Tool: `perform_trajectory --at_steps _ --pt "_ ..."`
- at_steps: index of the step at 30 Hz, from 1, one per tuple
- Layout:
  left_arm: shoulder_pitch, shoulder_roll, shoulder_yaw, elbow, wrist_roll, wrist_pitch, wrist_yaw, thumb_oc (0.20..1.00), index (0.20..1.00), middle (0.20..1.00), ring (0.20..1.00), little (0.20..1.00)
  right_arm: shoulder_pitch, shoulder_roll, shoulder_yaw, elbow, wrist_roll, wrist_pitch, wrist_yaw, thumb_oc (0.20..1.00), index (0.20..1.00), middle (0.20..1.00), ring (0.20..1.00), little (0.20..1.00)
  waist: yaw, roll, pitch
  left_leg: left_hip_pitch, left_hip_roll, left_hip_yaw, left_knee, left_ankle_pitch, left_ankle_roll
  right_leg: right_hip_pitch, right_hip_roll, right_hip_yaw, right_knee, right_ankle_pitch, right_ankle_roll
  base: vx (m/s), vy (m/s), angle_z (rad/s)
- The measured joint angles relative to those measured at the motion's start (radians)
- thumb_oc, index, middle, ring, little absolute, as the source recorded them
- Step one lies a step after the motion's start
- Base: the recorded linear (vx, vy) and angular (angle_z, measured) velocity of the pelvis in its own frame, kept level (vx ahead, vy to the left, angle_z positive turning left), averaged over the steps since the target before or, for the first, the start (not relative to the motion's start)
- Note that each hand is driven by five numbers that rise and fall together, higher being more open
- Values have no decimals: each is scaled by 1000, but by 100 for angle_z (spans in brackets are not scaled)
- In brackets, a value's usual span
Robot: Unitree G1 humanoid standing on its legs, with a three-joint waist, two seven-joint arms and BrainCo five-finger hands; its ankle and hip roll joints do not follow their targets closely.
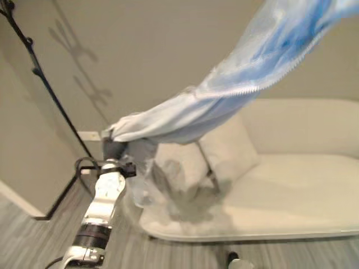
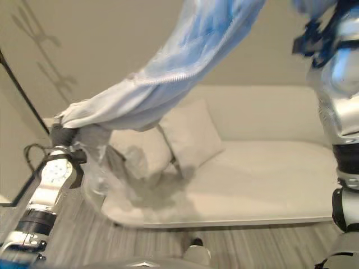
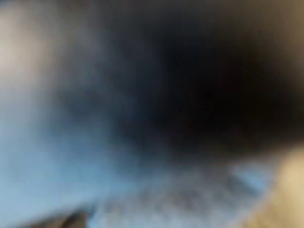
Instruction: Hang the clothes on the sofa on the clothes rack.
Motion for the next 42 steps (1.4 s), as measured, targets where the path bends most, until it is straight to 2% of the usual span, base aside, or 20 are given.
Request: perform_trajectory --at_steps 3,5,9,11,14,20,24,25,26,27,28,30,32,33,34,36,37,38,39,42 --pt "23 19 64 -64 76 -16 34 200 200 200 200 200 -11 10 0 -18 -17 8 50 200 200 200 200 200 49 -53 1 -42 -6 -51 -7 31 3 92 83 41 -181 -59 5 -182 -142 4" --pt "29 28 76 -69 123 -14 37 200 200 200 200 200 -8 20 -12 -45 -19 6 66 200 200 200 200 200 73 -42 -1 -76 28 -47 -35 55 7 111 141 48 -314 -32 -14 -196 -213 -33" --pt "150 -23 183 -126 198 -5 46 200 200 200 200 200 127 71 -46 -167 -36 -9 110 200 200 200 200 200 125 -131 -28 -133 63 -2 3 59 -40 23 176 76 -320 -13 -90 -224 -109 -51" --pt "180 -39 149 -119 200 0 52 200 200 200 200 200 103 70 -47 -176 -40 -23 114 200 200 200 200 200 161 -124 -30 -192 97 -27 5 67 -32 -5 206 72 -334 -5 -84 -311 34 -46" --pt "177 -32 72 -114 204 1 45 200 200 200 200 200 60 21 -11 -165 -39 -26 112 200 200 200 200 200 145 -162 -37 -241 57 -71 27 81 -53 -29 152 90 -190 -118 -83 -276 85 44" --pt "173 -52 10 -115 228 -17 30 200 200 200 200 200 35 -32 -14 -122 -56 -25 101 200 200 200 200 200 109 -121 -24 -226 209 -59 17 119 -70 15 120 6 -299 -52 -110 -54 307 51" --pt "118 -59 -30 -41 247 -39 26 200 200 200 200 200 125 -22 -89 -103 -87 -21 91 200 200 200 200 200 49 -79 -46 -215 427 -10 21 151 -147 27 47 -58 -286 -28 -40 38 440 60" --pt "117 -67 -38 -41 247 -41 27 200 200 200 200 200 136 -24 -92 -98 -93 -20 87 200 200 200 200 200 34 -64 -51 -222 447 1 13 182 -152 30 25 -62 -283 -22 -31 111 558 51" --pt "118 -90 -67 -50 250 -42 31 200 200 200 200 200 153 -52 -84 -91 -95 -18 84 200 200 200 200 200 26 -20 -64 -218 445 0 18 313 -110 45 1 -78 -293 12 36 144 541 41" --pt "121 -102 -82 -46 256 -50 30 200 200 200 200 200 192 -55 -97 -94 -97 -19 83 200 200 200 200 200 27 2 -82 -219 449 -4 36 288 -186 48 -28 -63 -310 43 81 247 722 29" --pt "124 -96 -81 -45 256 -49 35 200 200 200 200 200 224 -30 -103 -103 -97 -19 74 200 200 200 200 200 29 2 -94 -215 422 -30 41 236 -242 52 -57 -64 -317 59 97 163 338 14" --pt "119 -33 -84 -47 264 -43 35 200 200 200 200 200 327 116 -90 -120 -136 -10 73 200 200 200 200 200 35 -94 -93 -229 291 -107 130 54 -247 126 -154 -41 -458 175 116 254 529 27" --pt "82 -4 -141 10 283 -50 23 200 200 200 200 200 549 136 -298 -133 -177 -4 101 200 200 200 200 200 73 -110 -85 -369 294 -116 390 -85 -215 202 -168 -33 -518 348 130 259 901 77" --pt "90 62 -205 -8 291 -46 4 200 200 200 200 200 657 243 -426 -171 -185 12 78 200 200 200 200 200 79 -155 -84 -460 230 -88 587 -177 -119 173 -246 -17 -475 394 61 199 895 59" --pt "88 79 -238 -24 295 -50 -5 200 200 200 200 200 673 284 -447 -188 -194 20 62 200 200 200 200 200 76 -131 -86 -496 189 -65 621 -226 -61 141 -296 -13 -441 433 27 217 699 35" --pt "106 102 -247 -24 320 -49 -37 200 200 200 200 200 598 309 -295 -206 -214 53 57 200 200 200 200 200 34 -90 -69 -498 128 -24 576 -233 -26 33 -357 -9 -366 561 -78 223 542 8" --pt "107 89 -230 -32 327 -50 -45 200 200 200 200 200 612 302 -261 -219 -224 56 62 200 200 200 200 200 23 -84 -68 -493 114 -16 535 -211 -29 15 -350 -11 -282 491 -24 210 450 20" --pt "110 72 -214 -46 327 -52 -45 200 200 200 200 200 629 286 -241 -239 -236 64 72 200 200 200 200 200 21 -90 -65 -474 83 -7 477 -178 48 -15 -313 23 -218 435 21 85 128 25" --pt "118 65 -201 -60 327 -53 -46 200 200 200 200 200 637 283 -241 -254 -246 62 82 200 200 200 200 200 24 -100 -53 -448 60 3 417 -147 67 -21 -274 32 -187 340 45 216 258 8" --pt "158 50 -197 -66 325 -45 -47 200 200 200 200 200 576 236 -247 -273 -250 58 94 200 200 200 200 200 22 -88 -32 -337 4 27 165 -45 125 -62 -81 36 -189 100 62 259 261 -23"
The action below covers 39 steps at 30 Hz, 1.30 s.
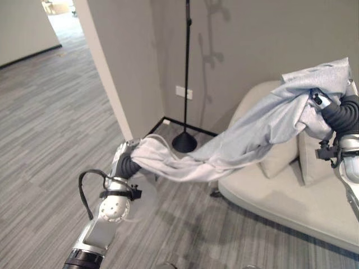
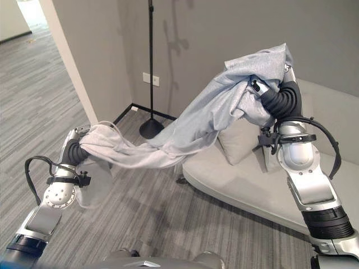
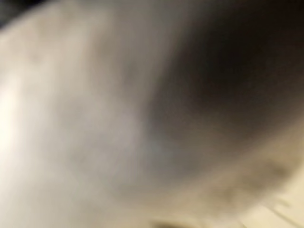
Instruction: Hang the clothes on the sofa on the clothes rack.
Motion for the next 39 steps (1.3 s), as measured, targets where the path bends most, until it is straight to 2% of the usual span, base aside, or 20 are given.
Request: perform_trajectory --at_steps 2,3,6,8,10,12,15,17,19,20,22,26,30,31,32,33,34,36,38,39 --pt "-11 -41 -8 9 -3 2 -17 200 200 200 200 200 -2 -29 -40 -36 1 -33 -5 200 200 200 200 200 -52 3 28 55 -22 0 -104 37 -11 -77 154 19 -30 -43 8 234 192 -23" --pt "-18 -48 -6 12 -11 6 -17 200 200 200 200 200 -4 -36 -49 -45 1 -39 -7 200 200 200 200 200 -62 -7 36 66 -26 3 -119 67 -27 -89 179 23 -61 -45 9 180 129 0" --pt "-63 -92 -88 22 -11 15 -54 200 200 200 200 200 -42 -75 -61 -36 1 -47 -17 200 200 200 200 200 -116 -36 40 132 -110 11 -180 51 -35 -117 199 -25 -147 -22 -21 289 59 9" --pt "-88 -129 -127 17 -11 17 -64 200 200 200 200 200 -43 -92 -73 -37 0 -49 -25 200 200 200 200 200 -115 -27 41 161 -131 -2 -181 29 -41 -93 201 -13 -133 -17 -45 355 -53 20" --pt "-105 -156 -152 3 -10 16 -84 200 200 200 200 200 -43 -95 -83 -44 0 -50 -34 200 200 200 200 200 -113 -16 28 183 -132 -14 -154 9 -52 -27 232 -7 -140 -30 -103 196 -87 16" --pt "-131 -145 -155 -5 -12 19 -96 200 200 200 200 200 -50 -94 -78 -26 0 -65 -35 200 200 200 200 200 -110 -18 27 162 -115 -29 -56 -13 -92 28 257 -32 -201 -27 -189 182 -153 17" --pt "-145 -121 -164 -3 -17 13 -109 200 200 200 200 200 -94 -97 -68 29 0 -72 -34 200 200 200 200 200 -61 -44 26 29 -35 -31 371 -7 -159 140 267 -11 -293 -40 -215 260 -102 -15" --pt "-148 -113 -163 -8 -35 10 -109 200 200 200 200 200 -121 -95 -52 56 0 -64 -38 200 200 200 200 200 -46 -43 20 -57 79 -21 564 -24 -204 223 307 3 -361 -38 -239 162 8 -25" --pt "-149 -115 -162 -22 -41 9 -104 200 200 200 200 200 -120 -96 -33 31 -3 -65 -35 200 200 200 200 200 -33 -61 15 -108 155 -25 488 -15 -199 246 316 12 -378 -46 -250 255 134 -29" --pt "-150 -116 -163 -25 -41 9 -102 200 200 200 200 200 -121 -95 -29 25 -6 -65 -30 200 200 200 200 200 -29 -68 19 -133 172 -28 427 -10 -196 258 317 25 -384 -41 -239 349 206 -33" --pt "-155 -114 -164 -23 -39 11 -87 200 200 200 200 200 -118 -91 12 35 -25 -62 -13 200 200 200 200 200 -26 -79 27 -131 165 -90 61 57 -199 296 319 52 -405 -56 -219 303 174 -36" --pt "-174 -118 -181 -15 -30 10 -67 200 200 200 200 200 -133 -95 88 99 -39 -53 0 200 200 200 200 200 -20 -59 26 -144 144 -237 -250 125 -221 380 334 84 -438 -98 -169 411 173 -32" --pt "-173 -118 -207 0 16 2 -52 200 200 200 200 200 -95 -103 74 117 -43 -38 8 200 200 200 200 200 -4 -6 -4 -137 180 -211 -144 128 -205 490 316 148 -431 -196 -84 478 208 -46" --pt "-174 -111 -206 -2 28 0 -47 200 200 200 200 200 -88 -99 70 112 -43 -39 4 200 200 200 200 200 -3 -10 -11 -138 168 -211 -129 191 -204 493 296 159 -418 -213 -66 436 219 -58" --pt "-176 -88 -206 0 42 1 -40 200 200 200 200 200 -65 -93 70 96 -51 -38 5 200 200 200 200 200 -1 -55 -36 -138 117 -168 -81 213 -197 496 221 179 -404 -223 -42 281 164 -42" --pt "-176 -88 -206 0 42 1 -40 200 200 200 200 200 -65 -93 70 96 -51 -38 5 200 200 200 200 200 -1 -55 -36 -138 117 -168 -81 213 -197 496 221 179 -404 -223 -42 255 170 -49" --pt "-184 -67 -207 1 49 2 -36 200 200 200 200 200 -64 -80 59 86 -83 -38 4 200 200 200 200 200 -7 -78 -44 -124 62 -162 -64 260 -141 484 155 159 -345 -221 -41 218 198 -16" --pt "-220 -27 -224 12 59 3 -30 200 200 200 200 200 -85 -69 61 111 -119 -32 -11 200 200 200 200 200 -15 -90 -43 -75 10 -131 -108 244 -102 440 105 148 -231 -159 2 393 384 -10" --pt "-264 16 -251 12 93 2 -1 200 200 200 200 200 -156 -40 68 174 -132 5 -46 200 200 200 200 200 -10 -52 -18 19 -27 -99 -169 221 -60 293 29 168 105 -56 49 409 408 -16" --pt "-268 15 -251 12 100 2 12 200 200 200 200 200 -179 -23 69 180 -141 11 -68 200 200 200 200 200 -8 -33 -5 69 -49 -84 -185 202 -40 227 -19 179 253 62 41 313 226 -15"
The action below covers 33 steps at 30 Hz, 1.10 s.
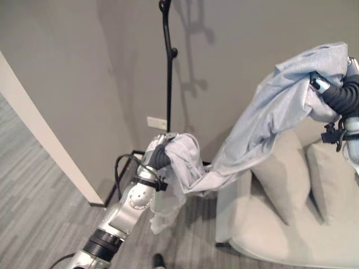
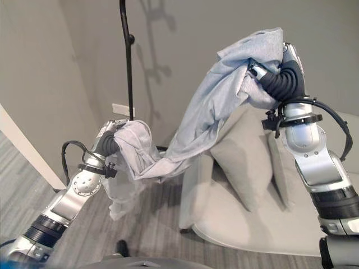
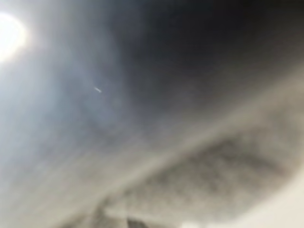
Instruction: Hang the clothes on the sofa on the clothes rack.
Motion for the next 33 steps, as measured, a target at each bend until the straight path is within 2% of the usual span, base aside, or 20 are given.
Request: perform_trajectory --at_steps 1,3,4,6,7,8,9,12,15,16,18,19,22,25,26,28,29,30,32,33 --pt "0 -3 0 -1 5 0 4 200 200 200 200 200 -4 10 0 0 -5 0 -12 200 200 200 200 200 1 11 4 29 -11 1 -10 -18 0 -24 -28 0 59 57 14 388 237 -6" --pt "-8 -5 5 -7 19 -2 34 200 200 200 200 200 1 30 6 4 -18 1 -49 200 200 200 200 200 2 34 -8 87 -44 7 -36 -64 36 -128 -70 -31 174 6 21 419 132 -10" --pt "0 -4 25 -29 21 -3 38 200 200 200 200 200 7 30 7 -15 -26 3 -49 200 200 200 200 200 -1 40 -6 111 -54 17 -54 -53 42 -183 -67 -98 178 -95 1 285 -54 -18" --pt "20 -19 76 -43 26 -14 43 200 200 200 200 200 11 27 4 -43 -49 1 -48 200 200 200 200 200 -9 53 5 115 -52 15 -57 -77 34 -247 9 -150 5 -203 -18 327 -78 -14" --pt "25 -22 91 -40 26 -10 45 200 200 200 200 200 19 27 -1 -58 -52 2 -46 200 200 200 200 200 -26 52 11 119 -48 13 -57 -77 32 -236 46 -189 -124 -201 -27 328 -111 17" --pt "28 -22 93 -31 27 -11 47 200 200 200 200 200 22 28 0 -62 -53 2 -47 200 200 200 200 200 -49 56 18 127 -61 -3 -53 -90 18 -269 62 -195 -182 -187 -37 474 -237 29" --pt "49 -55 120 7 27 -15 52 200 200 200 200 200 46 33 -3 -75 -57 -4 -50 200 200 200 200 200 -51 44 14 143 -68 0 -35 -143 -15 -302 107 -209 -369 -141 -32 397 -176 25" --pt "62 -71 127 31 28 -5 57 200 200 200 200 200 53 36 -4 -77 -59 -1 -50 200 200 200 200 200 -65 32 12 193 -92 -9 -34 -191 -26 -318 121 -187 -614 -19 -37 267 -145 21" --pt "60 -88 159 30 80 5 96 200 200 200 200 200 61 33 -5 -78 -77 0 -47 200 200 200 200 200 -73 20 4 269 -89 -23 -31 -225 -54 -278 129 -166 -575 35 -82 495 -208 34" --pt "62 -96 163 27 106 8 111 200 200 200 200 200 76 42 -4 -75 -78 -1 -44 200 200 200 200 200 -74 9 -14 327 -72 -48 -35 -243 -82 -216 169 -154 -540 71 -124 304 -269 38" --pt "59 -109 171 27 108 10 118 200 200 200 200 200 71 58 -2 -62 -78 -7 -37 200 200 200 200 200 -59 19 -21 306 -7 -44 98 -276 -136 -168 220 -163 -531 34 -183 261 -298 8" --pt "54 -110 177 26 108 11 119 200 200 200 200 200 72 57 -1 -61 -78 -6 -28 200 200 200 200 200 -48 6 -25 256 17 -34 230 -284 -146 -149 225 -162 -545 43 -208 290 -333 -9" --pt "23 -76 190 2 116 10 137 200 200 200 200 200 55 36 -31 -33 -76 -19 -31 200 200 200 200 200 -19 13 -33 46 206 -26 762 -204 -161 -32 329 -182 -621 -25 -265 325 -227 -1" --pt "21 -8 199 -21 146 3 160 200 200 200 200 200 56 38 -36 -18 -76 -17 -42 200 200 200 200 200 -10 -15 -23 -63 255 -23 867 -221 -175 44 360 -176 -683 -65 -299 221 -5 -4" --pt "11 23 213 -26 171 11 168 200 200 200 200 200 52 39 -44 -24 -76 -23 -45 200 200 200 200 200 7 -21 -12 -182 234 -25 792 -236 -185 60 354 -168 -696 -82 -301 259 163 -12" --pt "-3 45 292 -24 198 18 186 200 200 200 200 200 53 40 -54 -22 -78 -26 -45 200 200 200 200 200 20 -6 8 -251 194 -15 474 -195 -132 116 353 -171 -734 -86 -268 330 277 -17" --pt "-5 69 352 -24 244 30 241 200 200 200 200 200 59 39 -57 -17 -85 -49 -55 200 200 200 200 200 25 10 8 -241 152 -80 187 -161 -153 141 356 -164 -732 -110 -234 309 217 -34" --pt "-11 96 391 -23 269 39 280 200 200 200 200 200 59 46 -71 -16 -91 -62 -58 200 200 200 200 200 36 13 10 -207 164 -117 67 -138 -170 155 355 -139 -722 -121 -235 104 49 -39" --pt "-33 134 459 -40 311 61 351 200 200 200 200 200 56 45 -112 -16 -96 -91 -88 200 200 200 200 200 55 29 5 -191 175 -196 -39 -76 -189 162 360 -108 -730 -126 -224 249 68 -53" --pt "-44 147 486 -47 342 69 377 200 200 200 200 200 54 46 -138 -18 -96 -95 -93 200 200 200 200 200 58 49 3 -173 175 -186 -65 -47 -183 171 358 -97 -732 -131 -206 413 127 -49"
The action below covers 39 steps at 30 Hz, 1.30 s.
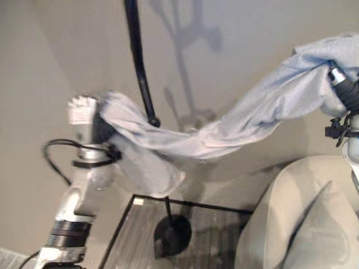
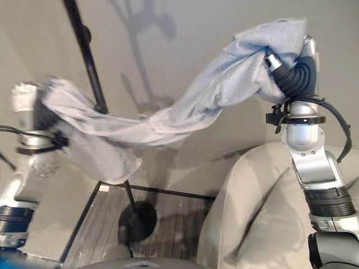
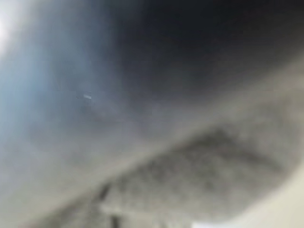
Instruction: Hang the clothes on the sofa on the clothes rack.
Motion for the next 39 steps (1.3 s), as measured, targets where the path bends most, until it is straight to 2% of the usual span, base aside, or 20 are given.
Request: perform_trajectory --at_steps 1,2,3,4,5,7,10,12,13,16,18,20,23,26,28,30,33,35,36,39 --pt "0 0 36 -13 24 2 9 200 200 200 200 200 5 12 -23 -10 -1 0 1 200 200 200 200 200 0 6 2 20 -5 18 -2 20 15 18 -3 11 0 -10 16 156 72 -36" --pt "3 -3 62 -37 37 13 21 200 200 200 200 200 25 20 -52 -26 -1 -3 1 200 200 200 200 200 0 20 -1 66 -12 32 -1 48 52 46 1 15 0 -19 30 241 106 -31" --pt "18 3 78 -75 56 21 38 200 200 200 200 200 64 14 -89 -58 -3 -8 2 200 200 200 200 200 3 39 -6 114 -16 59 5 45 57 77 10 17 0 -33 51 106 78 8" --pt "41 10 117 -165 82 21 77 200 200 200 200 200 125 24 -179 -103 -3 -47 -3 200 200 200 200 200 -27 19 -11 138 -13 103 4 175 76 107 -15 2 18 -72 93 206 118 10" --pt "61 15 130 -187 96 22 93 200 200 200 200 200 128 40 -192 -114 -2 -57 -3 200 200 200 200 200 -23 -8 -25 144 -40 115 4 173 67 106 -46 5 20 -81 105 182 105 8" --pt "85 19 152 -191 120 29 99 200 200 200 200 200 117 38 -195 -133 -8 -72 10 200 200 200 200 200 -17 -43 -42 147 -89 140 4 143 87 95 -99 -3 26 -75 120 124 68 -18" --pt "133 20 195 -194 120 43 92 200 200 200 200 200 137 39 -207 -158 -36 -82 22 200 200 200 200 200 -17 -43 -43 173 -124 147 4 116 121 99 -145 -21 50 -75 148 50 31 0" --pt "123 25 190 -186 120 40 88 200 200 200 200 200 121 38 -207 -158 -40 -81 28 200 200 200 200 200 -7 -49 -44 174 -144 148 4 110 126 77 -148 -20 -9 -46 156 27 13 4" --pt "125 25 186 -182 120 41 87 200 200 200 200 200 120 38 -208 -158 -39 -83 28 200 200 200 200 200 -5 -49 -46 176 -148 147 4 110 125 79 -149 -30 -9 -51 159 0 0 0" --pt "124 34 182 -182 120 33 87 200 200 200 200 200 117 32 -207 -151 -37 -82 26 200 200 200 200 200 4 -30 -52 182 -142 148 4 109 115 81 -143 -22 -4 -55 160 1 -2 -1" --pt "124 53 183 -182 119 31 87 200 200 200 200 200 116 1 -207 -134 -34 -85 17 200 200 200 200 200 4 -6 -70 182 -131 146 -2 109 101 81 -135 -18 -6 -55 157 0 0 0" --pt "124 94 185 -181 119 30 89 200 200 200 200 200 111 -22 -209 -107 -17 -86 7 200 200 200 200 200 3 3 -82 180 -125 143 -2 111 98 79 -129 -16 -8 -56 153 0 0 0" --pt "118 222 214 -179 123 30 92 200 200 200 200 200 111 -58 -215 -82 -15 -88 -7 200 200 200 200 200 1 4 -93 174 -117 143 -2 115 93 73 -121 -12 -7 -54 149 0 0 0" --pt "101 299 217 -156 153 32 116 200 200 200 200 200 106 -79 -220 -80 3 -94 -27 200 200 200 200 200 1 4 -101 169 -116 138 0 119 92 71 -118 -16 -7 -52 147 -3 -15 3" --pt "82 421 217 -80 154 34 117 200 200 200 200 200 45 -149 -220 -51 13 -102 -29 200 200 200 200 200 0 6 -102 170 -116 135 4 126 97 71 -112 -17 -3 -49 146 -43 -7 1" --pt "37 444 212 -27 153 35 121 200 200 200 200 200 -11 -185 -217 -18 24 -111 -34 200 200 200 200 200 0 9 -107 170 -116 134 4 127 97 73 -112 -18 -3 -49 146 -15 -3 1" --pt "-61 529 128 150 135 44 111 200 200 200 200 200 -130 -303 -151 107 48 -112 -46 200 200 200 200 200 -1 15 -118 172 -114 132 4 128 96 75 -111 -20 -3 -49 146 -32 -4 2" --pt "-72 542 108 189 126 47 107 200 200 200 200 200 -153 -324 -137 140 53 -109 -52 200 200 200 200 200 -2 15 -118 172 -112 132 4 127 93 76 -110 -20 -3 -49 145 -39 4 1" --pt "-121 550 14 277 88 48 87 200 200 200 200 200 -216 -358 -48 206 59 -103 -52 200 200 200 200 200 -6 20 -128 174 -112 131 4 129 92 78 -110 -21 -3 -48 145 0 0 0" --pt "-138 550 -68 345 31 49 55 200 200 200 200 200 -255 -365 29 274 62 -98 -43 200 200 200 200 200 -14 22 -129 174 -109 131 4 131 90 78 -109 -20 -4 -48 144 -33 8 0"
